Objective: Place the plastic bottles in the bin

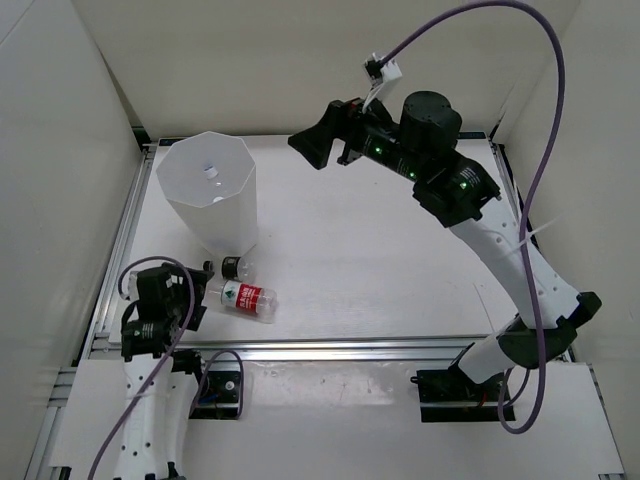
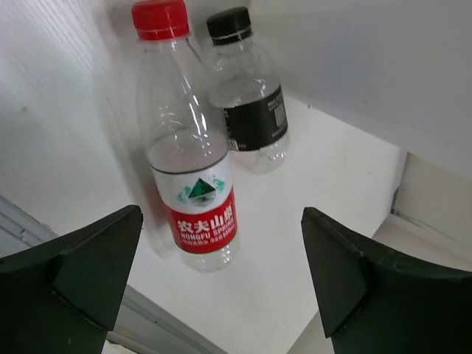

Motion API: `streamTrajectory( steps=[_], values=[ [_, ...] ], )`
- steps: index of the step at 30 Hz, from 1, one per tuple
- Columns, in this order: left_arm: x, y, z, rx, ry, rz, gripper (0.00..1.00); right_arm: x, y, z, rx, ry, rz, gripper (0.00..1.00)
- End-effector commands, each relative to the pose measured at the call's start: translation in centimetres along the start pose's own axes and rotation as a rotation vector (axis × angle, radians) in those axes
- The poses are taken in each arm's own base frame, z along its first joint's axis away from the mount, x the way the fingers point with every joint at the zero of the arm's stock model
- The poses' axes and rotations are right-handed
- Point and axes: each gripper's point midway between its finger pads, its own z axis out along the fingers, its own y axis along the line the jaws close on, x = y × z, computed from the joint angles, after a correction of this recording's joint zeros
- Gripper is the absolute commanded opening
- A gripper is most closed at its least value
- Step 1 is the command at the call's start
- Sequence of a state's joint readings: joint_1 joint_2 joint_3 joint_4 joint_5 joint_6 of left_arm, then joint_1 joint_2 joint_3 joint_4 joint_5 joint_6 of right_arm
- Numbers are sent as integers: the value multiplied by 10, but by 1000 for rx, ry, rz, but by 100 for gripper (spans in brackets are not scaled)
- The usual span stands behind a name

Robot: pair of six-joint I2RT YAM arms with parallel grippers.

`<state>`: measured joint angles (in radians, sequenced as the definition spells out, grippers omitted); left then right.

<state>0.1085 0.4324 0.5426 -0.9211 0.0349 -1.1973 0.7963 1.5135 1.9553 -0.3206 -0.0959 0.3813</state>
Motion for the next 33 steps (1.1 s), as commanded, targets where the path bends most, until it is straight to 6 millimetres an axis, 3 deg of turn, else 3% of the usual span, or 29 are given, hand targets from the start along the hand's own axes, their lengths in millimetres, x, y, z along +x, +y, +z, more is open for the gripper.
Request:
streamTrajectory(
  steps=[1,6,11,13,18,23,27,28,31,32,33],
  values=[
    [-14,-14,19,22,-57,-26,100,46,-33,-4,73,164,-9,100],
    [-4,16,52,-150,10,-5,100,42,-46,-27,108,158,-45,100],
    [-6,18,67,-138,-5,16,100,49,-56,-50,106,181,-21,100],
    [-1,33,75,-189,15,15,100,49,-53,-57,90,182,-19,100],
    [9,52,86,-271,60,13,100,51,-72,-77,136,192,-3,100],
    [16,66,93,-335,92,-9,95,54,-78,-82,154,206,7,100],
    [25,72,94,-363,142,-6,75,55,-80,-84,156,214,12,100],
    [27,67,94,-346,162,1,62,55,-80,-84,156,214,12,100],
    [32,57,90,-297,197,6,39,63,-83,-83,164,230,31,100],
    [33,53,88,-279,206,4,20,64,-82,-83,155,233,32,100],
    [33,46,85,-239,208,15,14,64,-82,-83,155,233,33,100]
  ],
)
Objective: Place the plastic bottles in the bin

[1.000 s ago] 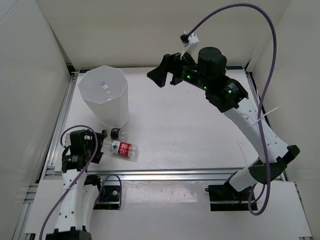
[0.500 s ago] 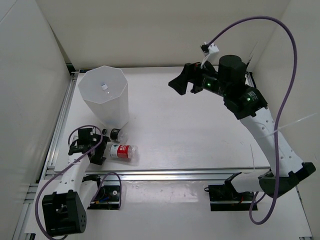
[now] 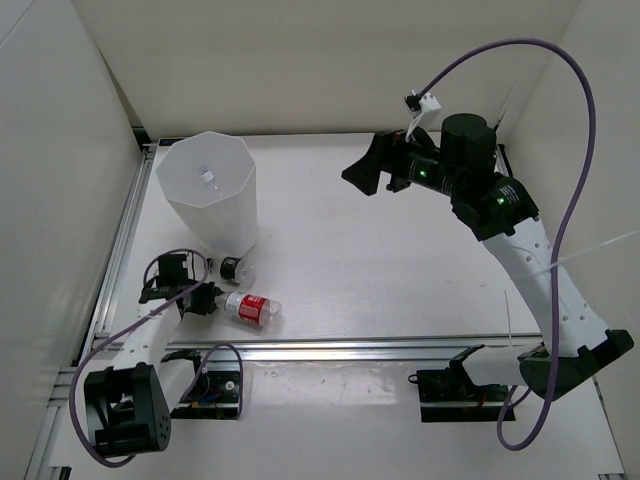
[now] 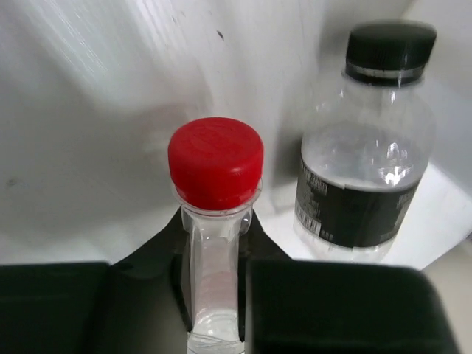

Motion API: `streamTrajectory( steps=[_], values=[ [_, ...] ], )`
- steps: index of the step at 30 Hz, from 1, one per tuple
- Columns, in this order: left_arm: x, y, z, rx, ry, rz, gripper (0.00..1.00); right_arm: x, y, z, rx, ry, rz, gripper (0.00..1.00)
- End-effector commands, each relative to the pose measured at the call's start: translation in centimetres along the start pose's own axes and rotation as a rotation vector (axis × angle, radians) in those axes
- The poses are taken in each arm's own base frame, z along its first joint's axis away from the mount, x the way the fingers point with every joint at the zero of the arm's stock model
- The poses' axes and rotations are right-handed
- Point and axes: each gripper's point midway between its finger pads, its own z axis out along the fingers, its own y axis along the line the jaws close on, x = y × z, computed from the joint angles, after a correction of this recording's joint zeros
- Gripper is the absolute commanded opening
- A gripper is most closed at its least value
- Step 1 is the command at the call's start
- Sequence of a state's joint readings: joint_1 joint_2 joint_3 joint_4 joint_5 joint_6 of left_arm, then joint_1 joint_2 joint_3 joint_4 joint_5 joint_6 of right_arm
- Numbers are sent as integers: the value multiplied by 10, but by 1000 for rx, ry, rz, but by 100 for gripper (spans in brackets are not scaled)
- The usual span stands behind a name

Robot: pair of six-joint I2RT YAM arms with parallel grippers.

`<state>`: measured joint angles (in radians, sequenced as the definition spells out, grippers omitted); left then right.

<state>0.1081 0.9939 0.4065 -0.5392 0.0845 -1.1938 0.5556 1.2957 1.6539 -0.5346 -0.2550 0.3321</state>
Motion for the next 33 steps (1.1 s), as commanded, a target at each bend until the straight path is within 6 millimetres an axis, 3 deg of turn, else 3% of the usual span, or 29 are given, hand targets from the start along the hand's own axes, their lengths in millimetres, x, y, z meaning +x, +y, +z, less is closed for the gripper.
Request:
streamTrajectory(
  steps=[1,2,5,9,10,12,13,15,16,18,19,22,23,25,26,28,33],
  values=[
    [11,-4,-10,57,49,42,10,5,1,1,-24,17,-6,100],
    [19,3,-15,38,82,29,10,6,1,1,-24,17,-6,100],
    [13,5,-36,21,34,9,10,13,-2,3,-18,35,12,100],
    [1,-2,-92,-12,-32,12,10,17,-3,5,-15,44,15,100],
    [-4,-17,-121,24,-60,14,10,17,-3,5,-15,45,15,100],
    [-14,-38,-156,96,-115,27,10,21,-6,6,-11,55,19,100],
    [-25,-66,-197,207,-177,31,10,23,-5,4,-11,55,19,100],
    [-42,-89,-235,276,-270,13,10,26,-7,5,-8,64,22,100],
    [-53,-115,-273,365,-326,9,10,26,-7,5,-8,64,31,100],
    [-67,-138,-305,419,-403,47,10,25,-4,5,-20,58,29,100],
    [-82,-165,-336,487,-472,56,10,25,-2,5,-31,62,29,100],
    [-111,-205,-369,549,-612,104,10,25,-1,7,-40,65,29,100],
    [-122,-222,-370,553,-643,118,10,21,1,6,-43,56,25,100],
    [-141,-237,-363,531,-707,122,10,21,2,5,-52,59,26,100],
    [-151,-253,-349,526,-725,131,10,17,4,4,-55,49,22,100],
    [-166,-266,-336,492,-769,161,11,17,6,4,-64,52,22,100],
    [-178,-311,-294,385,-817,270,16,10,4,-5,-49,26,-11,100]
  ],
)
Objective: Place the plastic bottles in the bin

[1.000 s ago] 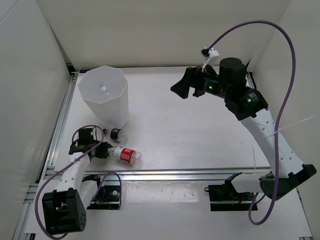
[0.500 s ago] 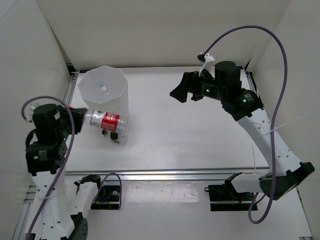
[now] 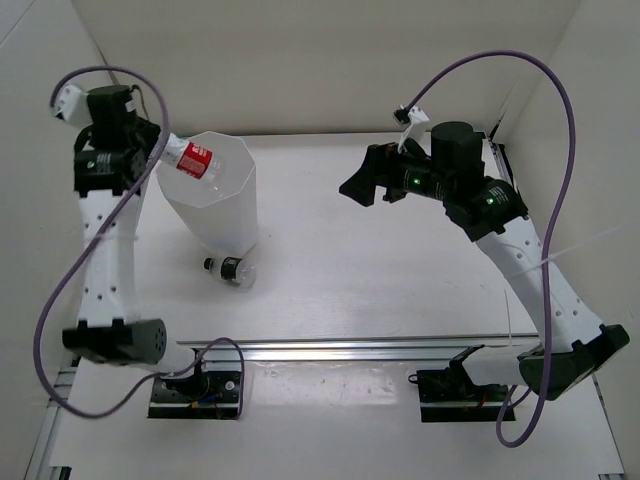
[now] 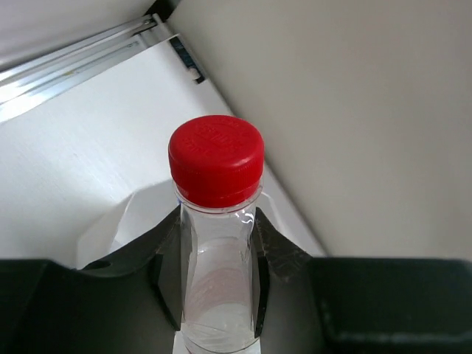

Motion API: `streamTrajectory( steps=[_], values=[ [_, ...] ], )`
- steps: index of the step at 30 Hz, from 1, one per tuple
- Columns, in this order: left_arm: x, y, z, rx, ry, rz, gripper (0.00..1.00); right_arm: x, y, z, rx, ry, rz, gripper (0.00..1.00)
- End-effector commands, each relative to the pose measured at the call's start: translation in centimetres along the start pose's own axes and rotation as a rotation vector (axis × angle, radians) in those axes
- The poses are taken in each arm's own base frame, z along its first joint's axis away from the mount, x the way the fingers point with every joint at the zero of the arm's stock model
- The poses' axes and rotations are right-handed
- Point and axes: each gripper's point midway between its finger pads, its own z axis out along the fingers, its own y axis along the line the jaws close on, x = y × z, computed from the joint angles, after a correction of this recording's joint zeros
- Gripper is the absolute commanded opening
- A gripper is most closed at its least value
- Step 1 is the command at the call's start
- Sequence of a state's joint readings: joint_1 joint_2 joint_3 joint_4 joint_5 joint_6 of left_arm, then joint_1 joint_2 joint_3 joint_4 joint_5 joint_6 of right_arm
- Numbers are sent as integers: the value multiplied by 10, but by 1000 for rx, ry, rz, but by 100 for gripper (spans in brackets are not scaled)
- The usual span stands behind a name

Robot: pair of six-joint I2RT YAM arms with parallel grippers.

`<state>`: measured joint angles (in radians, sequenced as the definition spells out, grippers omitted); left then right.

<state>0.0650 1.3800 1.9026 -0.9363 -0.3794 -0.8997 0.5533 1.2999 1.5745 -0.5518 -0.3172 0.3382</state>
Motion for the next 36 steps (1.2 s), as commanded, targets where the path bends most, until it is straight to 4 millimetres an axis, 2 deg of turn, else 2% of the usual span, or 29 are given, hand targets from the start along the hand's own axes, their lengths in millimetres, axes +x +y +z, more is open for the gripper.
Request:
streamTrajectory(
  steps=[1,2,4,5,6,9,10,12,13,14,15,16,17,18,19,20,21,23,24,25,29,31,36],
  values=[
    [-10,-16,16,-14,-94,131,20,-25,12,-20,-22,-81,-63,100],
    [-7,-14,21,-40,-105,152,23,-25,12,-20,-22,-81,-63,100],
    [-4,-19,24,-33,-99,175,40,-22,11,-24,-9,-73,-70,100],
    [-9,-18,21,-47,-114,164,74,-26,8,-29,6,-91,-81,100],
    [-18,-18,6,-29,-130,141,98,-25,10,-33,6,-91,-81,100],
    [-35,-14,-23,5,-172,101,100,-21,1,-39,37,-91,-71,100],
    [-34,-5,-41,27,-166,81,100,-20,-3,-41,48,-95,-67,100],
    [-19,0,-59,99,-105,37,100,-13,-9,-41,61,-82,-57,100],
    [0,21,-71,115,-64,28,100,-12,-12,-44,69,-87,-55,100],
    [15,30,-76,138,-22,5,100,-13,-9,-47,66,-95,-48,100],
    [35,35,-84,184,47,-18,100,-10,-16,-45,80,-86,-39,100],
    [73,65,-75,132,131,-17,100,-10,-15,-45,79,-87,-28,100],
    [74,71,-97,202,129,-69,100,-7,-20,-44,90,-81,-21,100],
    [88,79,-102,216,168,-117,100,-7,-20,-44,90,-81,-21,100],
    [132,109,-109,230,277,-164,100,-7,-19,-44,82,-78,-21,100],
    [132,110,-109,230,278,-164,100,-6,-19,-44,81,-78,-21,100],
    [148,117,-112,240,329,-172,100,-7,-20,-45,79,-79,-19,100],
    [193,161,-107,181,405,-200,100,-4,-21,-44,82,-71,-15,100],
    [195,160,-109,183,418,-218,100,-3,-20,-44,72,-67,-15,100],
    [212,178,-103,148,437,-223,100,-2,-21,-40,74,-59,-2,100],
    [249,196,-90,109,529,-250,100,-1,-18,-37,48,-50,-2,100],
    [273,196,-84,132,611,-251,100,0,-16,-37,35,-46,7,100],
    [294,207,-71,121,652,-201,100,4,-16,-36,27,-35,11,100]
  ],
)
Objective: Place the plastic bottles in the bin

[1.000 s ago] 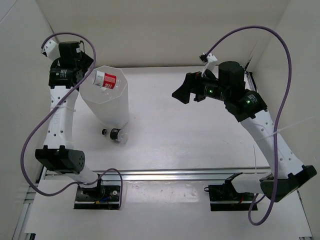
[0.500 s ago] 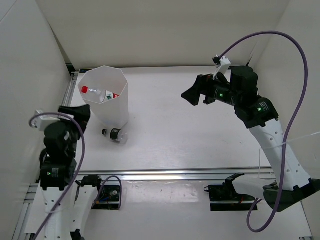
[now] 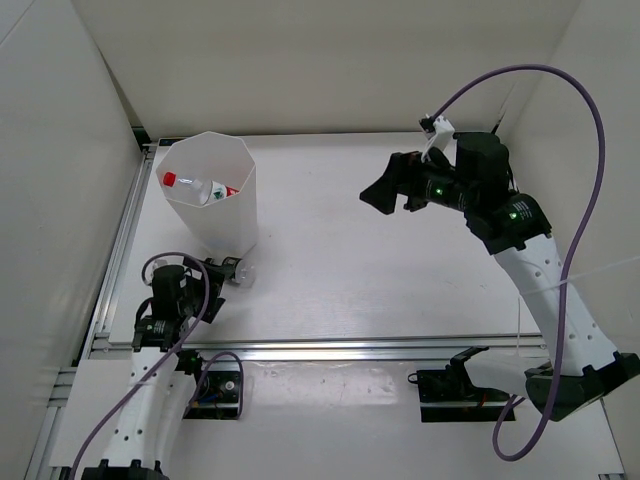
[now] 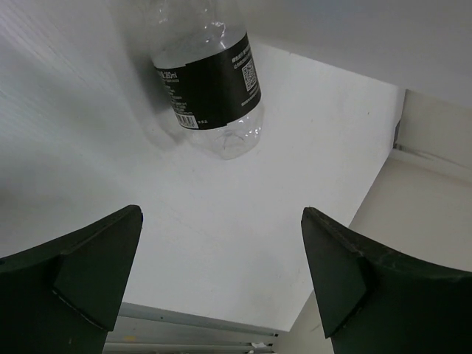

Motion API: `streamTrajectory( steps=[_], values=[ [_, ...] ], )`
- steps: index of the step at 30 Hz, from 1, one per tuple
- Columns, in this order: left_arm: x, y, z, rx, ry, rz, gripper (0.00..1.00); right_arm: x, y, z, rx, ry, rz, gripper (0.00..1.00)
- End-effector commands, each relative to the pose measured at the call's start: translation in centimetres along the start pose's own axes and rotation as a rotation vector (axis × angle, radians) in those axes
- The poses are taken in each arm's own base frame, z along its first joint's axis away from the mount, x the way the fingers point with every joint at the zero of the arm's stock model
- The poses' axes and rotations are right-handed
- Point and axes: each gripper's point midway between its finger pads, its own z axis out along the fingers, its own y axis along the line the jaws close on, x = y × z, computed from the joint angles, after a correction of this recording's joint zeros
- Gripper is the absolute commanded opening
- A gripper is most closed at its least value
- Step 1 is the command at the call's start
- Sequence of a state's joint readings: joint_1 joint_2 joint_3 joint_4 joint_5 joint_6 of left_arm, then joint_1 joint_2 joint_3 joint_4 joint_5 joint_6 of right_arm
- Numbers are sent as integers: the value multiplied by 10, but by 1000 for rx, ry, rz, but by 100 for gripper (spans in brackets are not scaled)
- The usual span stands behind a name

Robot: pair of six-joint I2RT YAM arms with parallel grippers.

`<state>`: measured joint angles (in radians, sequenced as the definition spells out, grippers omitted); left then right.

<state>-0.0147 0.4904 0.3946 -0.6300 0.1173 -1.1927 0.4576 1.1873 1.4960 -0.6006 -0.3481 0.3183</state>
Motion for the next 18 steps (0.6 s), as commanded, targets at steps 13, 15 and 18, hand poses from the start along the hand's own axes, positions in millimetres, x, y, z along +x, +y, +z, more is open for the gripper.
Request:
streamTrajectory(
  steps=[13,15,18],
  values=[
    [-16,16,39,2,15,-21,100,0,5,-13,-16,-2,-23,100],
    [-27,12,43,17,-22,-27,100,-7,9,-18,-21,-18,-31,100],
    [-30,14,51,5,-14,-47,100,-11,10,-18,-18,-10,-36,100]
  ],
)
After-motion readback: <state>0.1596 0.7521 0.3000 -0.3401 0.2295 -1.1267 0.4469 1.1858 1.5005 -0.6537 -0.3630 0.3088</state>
